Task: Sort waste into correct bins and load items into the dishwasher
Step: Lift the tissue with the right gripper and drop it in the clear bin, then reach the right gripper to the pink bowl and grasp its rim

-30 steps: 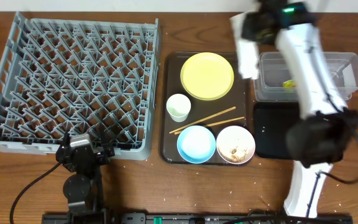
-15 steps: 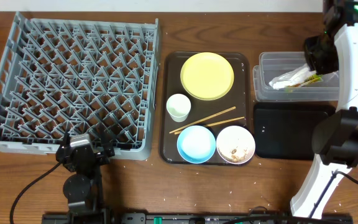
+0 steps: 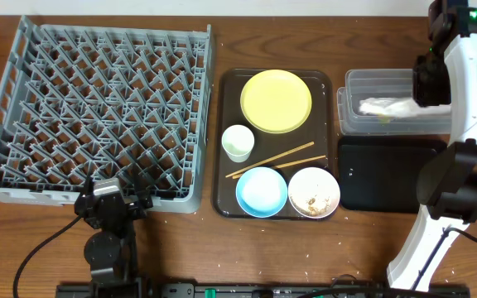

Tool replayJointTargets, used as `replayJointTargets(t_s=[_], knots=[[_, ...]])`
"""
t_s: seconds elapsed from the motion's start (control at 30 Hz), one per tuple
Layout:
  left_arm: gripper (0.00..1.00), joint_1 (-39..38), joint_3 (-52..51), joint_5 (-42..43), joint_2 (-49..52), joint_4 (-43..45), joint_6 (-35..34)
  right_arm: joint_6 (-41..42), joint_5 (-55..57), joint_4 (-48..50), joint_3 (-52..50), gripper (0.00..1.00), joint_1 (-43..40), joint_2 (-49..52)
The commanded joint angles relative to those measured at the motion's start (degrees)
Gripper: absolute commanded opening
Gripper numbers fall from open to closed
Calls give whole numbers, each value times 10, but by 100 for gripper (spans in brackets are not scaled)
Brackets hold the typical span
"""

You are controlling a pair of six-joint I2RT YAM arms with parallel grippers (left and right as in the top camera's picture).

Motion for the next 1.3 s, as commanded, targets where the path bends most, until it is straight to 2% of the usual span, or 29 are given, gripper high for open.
replayJointTargets(t_s=[0.0,0.07,0.2,0.3,0.4,0.47,0.57,0.7,0.73,0.77,0.87,0.9,0.93,1.07,1.13,1.27], knots=[[89,3,-17,-1,-3,-11,5,24,27,2,-9,56,-2,3],[89,3,-17,-1,-3,-11,5,17,27,2,-9,57,-2,3],[90,3,-17,-1,-3,-11,5,-101,27,24,-8,49,-2,3],[89,3,-17,-1,-3,-11,5,-282,6,64,7,36,2,-1],[89,3,-17,-1,-3,-11,5,-469,-39,96,25,16,14,-17],[89,3,-17,-1,-3,-11,5,-566,-70,99,32,14,29,-35],[89,3,-17,-1,-3,-11,5,-652,-97,81,32,23,65,-65],[89,3,-17,-1,-3,-11,5,-670,-100,31,32,44,132,-83],[89,3,-17,-1,-3,-11,5,-670,-100,20,32,62,149,-83],[89,3,-17,-1,-3,-11,5,-668,-100,9,31,99,165,-82],[89,3,-17,-1,-3,-11,5,-644,-100,-13,18,99,213,-81],[89,3,-17,-1,-3,-11,5,-632,-100,-20,10,96,230,-81],[90,3,-17,-1,-3,-11,5,-627,-100,-25,3,88,245,-81],[89,3,-17,-1,-3,-11,5,-627,-76,-36,-42,51,305,-81],[89,3,-17,-1,-3,-11,5,-622,-67,-35,-73,45,328,-81],[89,3,-17,-1,-3,-11,5,-584,-68,-8,-162,45,366,-81]])
